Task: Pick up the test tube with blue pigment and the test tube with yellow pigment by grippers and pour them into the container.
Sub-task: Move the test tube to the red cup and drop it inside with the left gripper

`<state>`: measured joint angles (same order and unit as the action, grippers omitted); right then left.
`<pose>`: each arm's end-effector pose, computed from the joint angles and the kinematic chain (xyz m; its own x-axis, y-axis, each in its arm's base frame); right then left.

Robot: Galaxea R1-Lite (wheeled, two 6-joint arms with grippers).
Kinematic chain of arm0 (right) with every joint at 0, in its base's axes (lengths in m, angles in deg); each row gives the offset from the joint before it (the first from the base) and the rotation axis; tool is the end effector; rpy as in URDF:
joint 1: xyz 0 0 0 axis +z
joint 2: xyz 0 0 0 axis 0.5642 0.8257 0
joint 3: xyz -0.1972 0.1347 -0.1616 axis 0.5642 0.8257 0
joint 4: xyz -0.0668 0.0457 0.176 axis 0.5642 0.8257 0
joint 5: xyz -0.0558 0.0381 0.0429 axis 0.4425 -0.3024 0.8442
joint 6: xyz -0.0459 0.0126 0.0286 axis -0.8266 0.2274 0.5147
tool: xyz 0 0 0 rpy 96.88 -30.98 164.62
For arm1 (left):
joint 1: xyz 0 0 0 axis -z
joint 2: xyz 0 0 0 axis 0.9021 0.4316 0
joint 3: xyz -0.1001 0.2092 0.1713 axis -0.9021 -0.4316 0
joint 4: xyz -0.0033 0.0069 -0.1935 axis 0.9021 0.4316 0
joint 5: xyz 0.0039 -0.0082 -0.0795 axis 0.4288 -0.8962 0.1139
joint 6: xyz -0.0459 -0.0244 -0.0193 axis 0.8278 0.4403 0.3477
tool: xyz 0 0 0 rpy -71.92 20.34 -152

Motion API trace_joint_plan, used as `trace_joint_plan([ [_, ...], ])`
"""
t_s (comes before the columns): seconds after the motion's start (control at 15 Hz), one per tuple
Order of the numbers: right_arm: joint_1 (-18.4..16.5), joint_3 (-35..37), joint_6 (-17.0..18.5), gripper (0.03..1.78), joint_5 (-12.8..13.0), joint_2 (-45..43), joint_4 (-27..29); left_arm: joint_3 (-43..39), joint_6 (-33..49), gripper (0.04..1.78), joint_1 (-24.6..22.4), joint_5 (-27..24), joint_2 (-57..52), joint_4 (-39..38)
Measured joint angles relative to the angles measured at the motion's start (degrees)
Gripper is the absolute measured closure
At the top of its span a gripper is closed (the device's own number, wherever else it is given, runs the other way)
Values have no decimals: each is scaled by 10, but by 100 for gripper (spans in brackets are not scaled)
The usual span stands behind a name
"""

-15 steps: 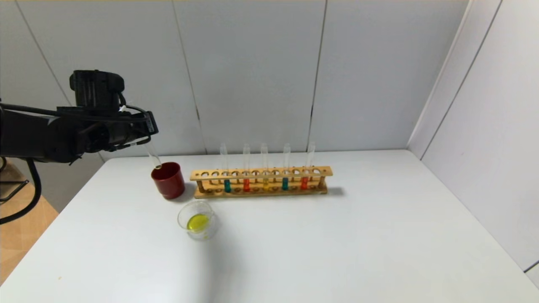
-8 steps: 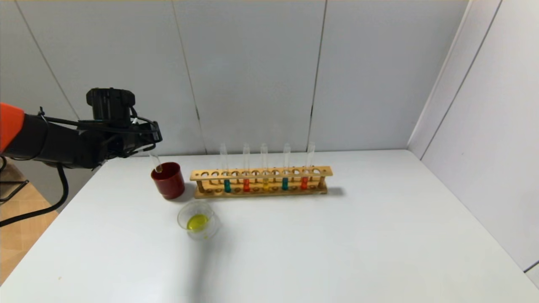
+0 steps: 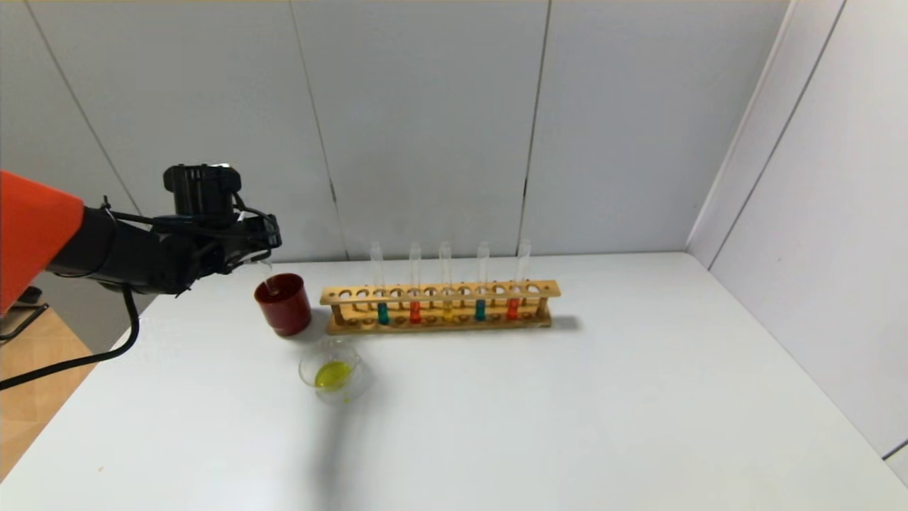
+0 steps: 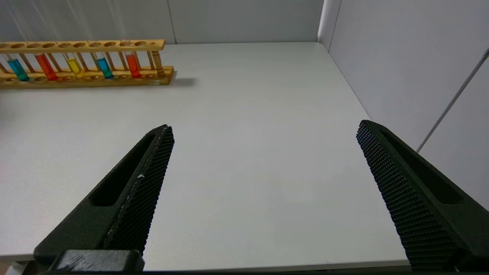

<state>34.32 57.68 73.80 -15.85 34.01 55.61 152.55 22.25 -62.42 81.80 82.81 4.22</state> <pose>0.0255 -0.0004 0.0760 1.0000 -0.0061 0.0051 0.0061 0.9999 0.0124 0.4476 -0.0039 0.1360 0.9365 0.1799 -0.3010 -0.2242 0.9672 -0.1197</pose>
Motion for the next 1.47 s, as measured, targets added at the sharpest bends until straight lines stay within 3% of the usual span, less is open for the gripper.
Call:
trace_joint_plan([
  [0.87,0,0,0,6,0,0,0,-8,-4,145,1,3,37,-13],
  [1.07,0,0,0,6,0,0,0,-15,-4,117,2,3,38,-14],
  [1.33,0,0,0,6,0,0,0,-28,0,50,5,4,32,-15],
  [1.47,0,0,0,6,0,0,0,-30,2,26,6,4,20,-15],
])
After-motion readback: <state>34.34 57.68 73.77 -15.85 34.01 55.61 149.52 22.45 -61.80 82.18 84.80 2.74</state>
